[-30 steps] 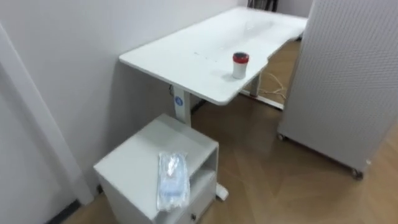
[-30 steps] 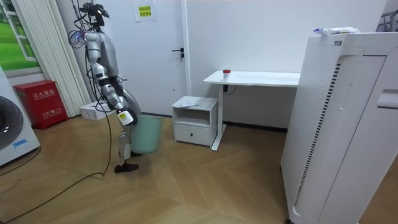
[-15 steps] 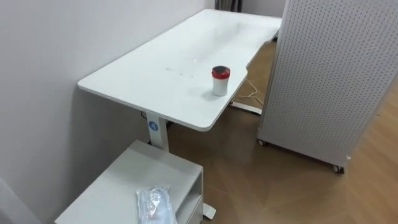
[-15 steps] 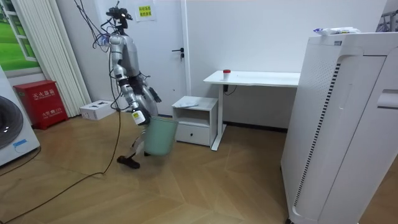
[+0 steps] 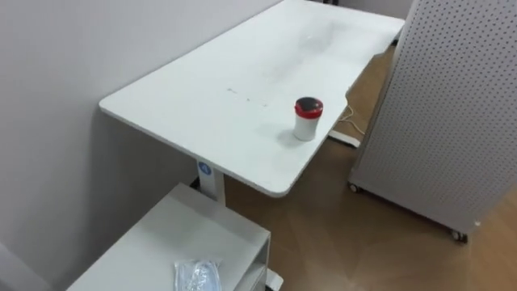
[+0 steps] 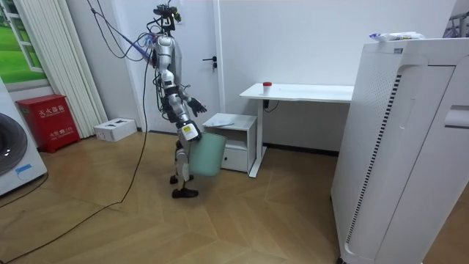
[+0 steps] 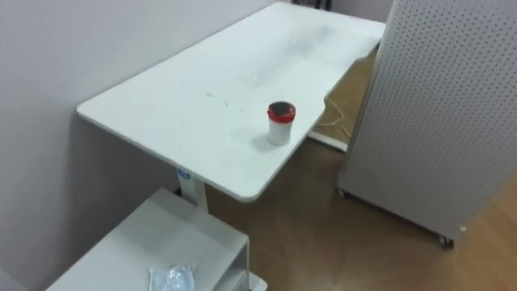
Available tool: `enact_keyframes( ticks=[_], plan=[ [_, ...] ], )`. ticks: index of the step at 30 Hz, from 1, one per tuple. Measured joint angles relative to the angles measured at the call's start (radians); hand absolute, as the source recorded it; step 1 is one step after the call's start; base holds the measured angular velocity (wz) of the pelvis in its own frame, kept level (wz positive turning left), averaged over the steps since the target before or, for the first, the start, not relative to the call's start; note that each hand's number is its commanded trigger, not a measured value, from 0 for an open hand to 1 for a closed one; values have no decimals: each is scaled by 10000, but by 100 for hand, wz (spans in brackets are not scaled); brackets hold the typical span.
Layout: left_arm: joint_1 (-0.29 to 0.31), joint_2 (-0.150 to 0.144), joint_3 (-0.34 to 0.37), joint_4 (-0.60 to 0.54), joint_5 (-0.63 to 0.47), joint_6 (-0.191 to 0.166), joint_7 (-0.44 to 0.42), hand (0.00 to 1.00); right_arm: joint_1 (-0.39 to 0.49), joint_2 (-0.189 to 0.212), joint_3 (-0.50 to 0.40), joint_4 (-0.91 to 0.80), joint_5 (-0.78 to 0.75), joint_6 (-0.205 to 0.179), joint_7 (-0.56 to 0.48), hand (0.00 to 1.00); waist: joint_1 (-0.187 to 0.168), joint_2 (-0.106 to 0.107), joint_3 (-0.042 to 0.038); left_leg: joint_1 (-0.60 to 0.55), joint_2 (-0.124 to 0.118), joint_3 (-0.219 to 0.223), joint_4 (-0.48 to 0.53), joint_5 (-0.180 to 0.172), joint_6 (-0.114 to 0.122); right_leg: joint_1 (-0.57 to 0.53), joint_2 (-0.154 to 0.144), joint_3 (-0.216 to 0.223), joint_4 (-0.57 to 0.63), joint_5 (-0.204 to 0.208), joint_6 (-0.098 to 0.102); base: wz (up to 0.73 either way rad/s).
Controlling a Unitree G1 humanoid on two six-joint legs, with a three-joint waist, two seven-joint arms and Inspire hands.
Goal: Pick garbage
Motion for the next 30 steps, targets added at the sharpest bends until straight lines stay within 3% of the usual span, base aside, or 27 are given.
enact_keyframes(
  ticks=[6,13,16,18,22,26,30],
  plan=[
    [-468,56,-144,-1113,961,-283,770,0,-86,-2,226,-91,-106,-107,184,100,-2,-49,25,-152,-41,-64,-3,-3,-4,17,-27,-87,-248,1,0,4],
    [-1229,107,-899,-872,955,-536,1204,0,-526,-49,376,-16,-294,-140,218,100,-39,29,44,-603,-27,-130,133,-3,-3,-497,-32,-87,35,18,-17,2],
    [-1809,96,-1182,-200,942,-659,1213,0,-878,-65,638,39,-431,-139,212,100,-69,82,79,-1135,-28,-119,517,-3,-2,-1058,-136,-205,499,-11,-63,0],
    [-2190,90,-1510,273,933,-662,1244,0,-1179,-64,872,64,-430,-143,228,100,-91,72,111,-1576,-28,-75,791,-5,4,-1572,-286,-362,926,-57,-129,-2],
    [-2608,-29,-1865,718,931,-672,1402,0,-1563,-46,1391,111,-428,-282,193,100,-311,101,202,-2312,-25,-164,1208,-27,36,-2235,-311,-459,1393,-87,-185,9],
    [-3040,-60,-2091,837,870,-885,1676,0,-1918,-48,1841,271,-359,-576,51,100,-373,157,352,-3148,28,-168,1760,-30,34,-3034,-312,-424,1834,-51,-282,0],
    [-3148,-103,-2303,852,526,-1095,1869,0,-1987,-6,1976,237,-30,-791,-42,100,-548,149,378,-3831,100,-168,2137,-34,22,-3656,-307,-455,2124,-28,-354,0]
  ],
)
